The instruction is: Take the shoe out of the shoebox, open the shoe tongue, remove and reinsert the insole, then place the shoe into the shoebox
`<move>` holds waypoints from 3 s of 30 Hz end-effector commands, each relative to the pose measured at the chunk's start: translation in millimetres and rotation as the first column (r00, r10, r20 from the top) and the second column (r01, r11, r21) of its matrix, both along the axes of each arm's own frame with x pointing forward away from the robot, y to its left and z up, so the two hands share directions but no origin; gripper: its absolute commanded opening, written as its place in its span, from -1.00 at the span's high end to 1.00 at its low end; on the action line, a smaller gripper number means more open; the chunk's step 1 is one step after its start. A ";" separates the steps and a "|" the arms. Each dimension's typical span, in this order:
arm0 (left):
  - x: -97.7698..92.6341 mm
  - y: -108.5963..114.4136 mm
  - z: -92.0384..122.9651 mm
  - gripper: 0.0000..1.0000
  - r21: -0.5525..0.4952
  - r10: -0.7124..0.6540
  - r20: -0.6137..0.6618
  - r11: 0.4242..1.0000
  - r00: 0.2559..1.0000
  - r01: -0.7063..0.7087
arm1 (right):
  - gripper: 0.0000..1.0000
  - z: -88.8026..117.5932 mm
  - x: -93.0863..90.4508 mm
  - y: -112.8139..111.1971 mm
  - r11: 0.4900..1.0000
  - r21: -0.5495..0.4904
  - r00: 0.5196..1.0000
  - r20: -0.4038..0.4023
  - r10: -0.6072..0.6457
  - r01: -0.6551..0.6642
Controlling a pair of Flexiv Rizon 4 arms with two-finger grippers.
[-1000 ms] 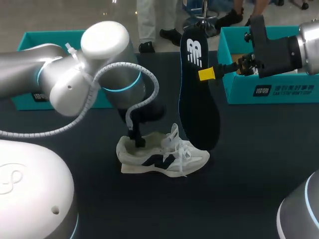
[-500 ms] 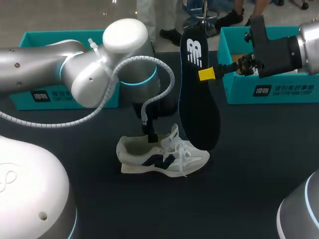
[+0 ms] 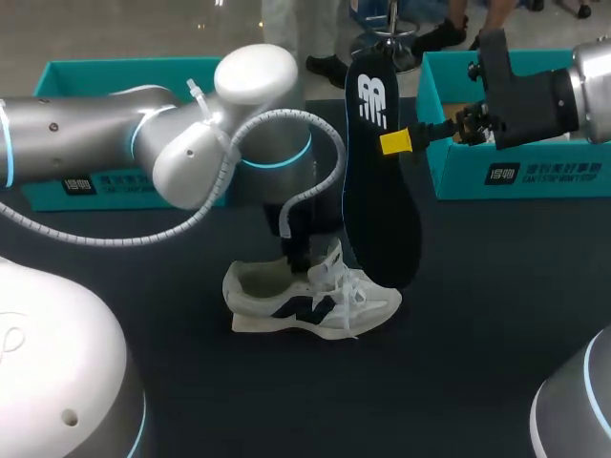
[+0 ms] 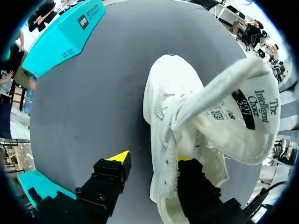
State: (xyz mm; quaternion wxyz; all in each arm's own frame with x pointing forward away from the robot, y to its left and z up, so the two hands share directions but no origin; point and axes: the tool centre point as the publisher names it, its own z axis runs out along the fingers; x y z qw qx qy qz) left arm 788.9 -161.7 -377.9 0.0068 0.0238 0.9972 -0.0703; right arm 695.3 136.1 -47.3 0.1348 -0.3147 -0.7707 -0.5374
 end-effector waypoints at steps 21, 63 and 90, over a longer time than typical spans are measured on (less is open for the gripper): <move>-4.5 0.9 0.0 1.00 0.000 -0.007 -0.022 1.000 1.000 0.007 | 1.00 0.0 2.7 3.3 1.000 -0.003 1.000 -0.002 0.001 -0.001; 40.5 -11.3 50.4 1.00 -0.081 -0.961 -0.253 0.138 0.113 0.987 | 1.00 0.0 2.7 3.3 1.000 -0.003 1.000 -0.002 0.001 -0.001; 55.1 -49.0 29.4 1.00 -0.072 -0.963 -0.269 -0.003 -0.022 0.997 | 1.00 0.0 2.7 3.3 1.000 -0.003 1.000 -0.002 0.001 -0.001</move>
